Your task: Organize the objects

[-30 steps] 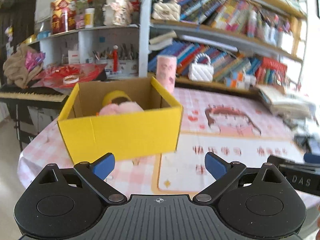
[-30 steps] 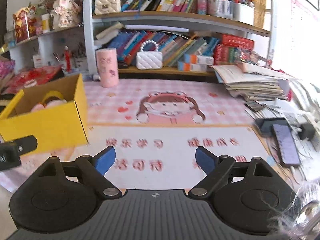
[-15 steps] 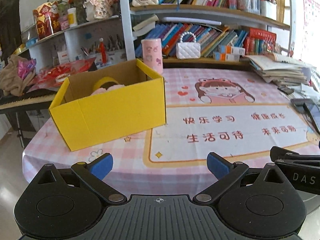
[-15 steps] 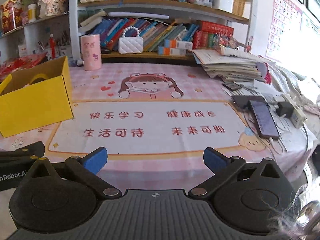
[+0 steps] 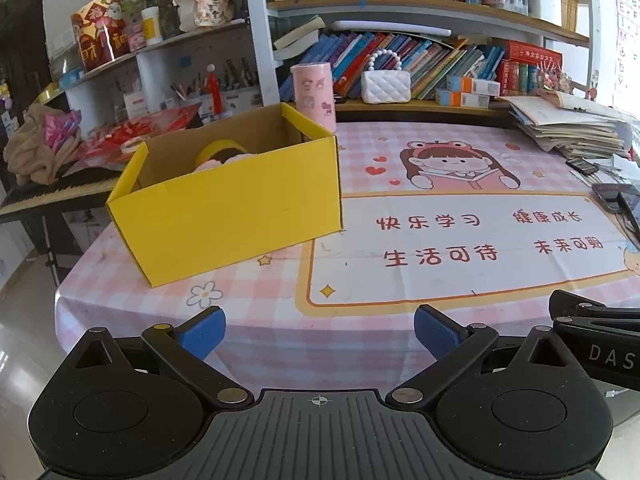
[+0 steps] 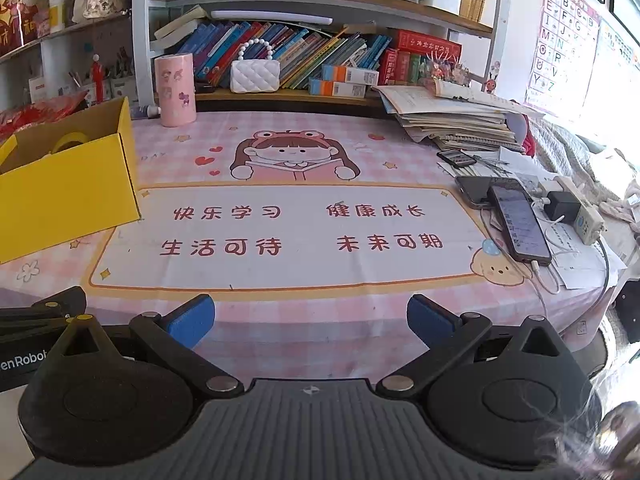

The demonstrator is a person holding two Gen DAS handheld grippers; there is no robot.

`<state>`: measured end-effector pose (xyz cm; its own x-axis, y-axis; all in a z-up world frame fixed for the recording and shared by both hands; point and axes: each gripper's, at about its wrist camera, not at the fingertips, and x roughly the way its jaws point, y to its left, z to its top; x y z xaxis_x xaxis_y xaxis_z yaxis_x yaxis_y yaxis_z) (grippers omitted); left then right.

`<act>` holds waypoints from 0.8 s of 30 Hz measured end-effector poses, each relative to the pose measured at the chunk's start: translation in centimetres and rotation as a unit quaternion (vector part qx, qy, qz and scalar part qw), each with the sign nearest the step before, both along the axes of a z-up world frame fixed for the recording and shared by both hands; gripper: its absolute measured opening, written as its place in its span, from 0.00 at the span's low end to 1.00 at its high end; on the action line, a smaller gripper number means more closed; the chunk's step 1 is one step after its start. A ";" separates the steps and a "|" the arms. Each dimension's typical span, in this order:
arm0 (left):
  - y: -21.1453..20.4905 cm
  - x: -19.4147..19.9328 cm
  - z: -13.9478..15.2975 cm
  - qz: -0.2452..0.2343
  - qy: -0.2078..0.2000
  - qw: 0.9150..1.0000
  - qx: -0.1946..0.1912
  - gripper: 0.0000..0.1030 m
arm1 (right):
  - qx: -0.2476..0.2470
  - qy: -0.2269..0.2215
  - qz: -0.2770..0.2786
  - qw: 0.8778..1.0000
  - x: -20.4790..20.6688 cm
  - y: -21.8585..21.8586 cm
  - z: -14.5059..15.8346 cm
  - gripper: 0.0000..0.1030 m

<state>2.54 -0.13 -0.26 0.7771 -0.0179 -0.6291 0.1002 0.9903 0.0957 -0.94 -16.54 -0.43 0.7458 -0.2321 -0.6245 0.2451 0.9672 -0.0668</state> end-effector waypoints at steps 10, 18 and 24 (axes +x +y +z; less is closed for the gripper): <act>0.3 0.2 -0.1 0.009 0.007 1.000 0.000 0.99 | 0.003 0.005 0.005 1.000 0.2 0.3 -0.2 1.00; 0.2 0.2 -0.1 0.011 0.007 1.000 0.000 0.99 | 0.000 0.004 0.004 1.000 0.3 0.3 -0.2 1.00; -0.1 0.2 -0.1 0.013 0.006 1.000 0.004 0.98 | 0.000 0.005 0.005 1.000 0.3 0.3 -0.2 1.00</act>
<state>2.77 -0.18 -0.38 0.7702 0.0073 -0.6377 0.0757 0.9918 0.1028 -0.65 -16.21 -0.66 0.7422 -0.2251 -0.6312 0.2354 0.9694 -0.0690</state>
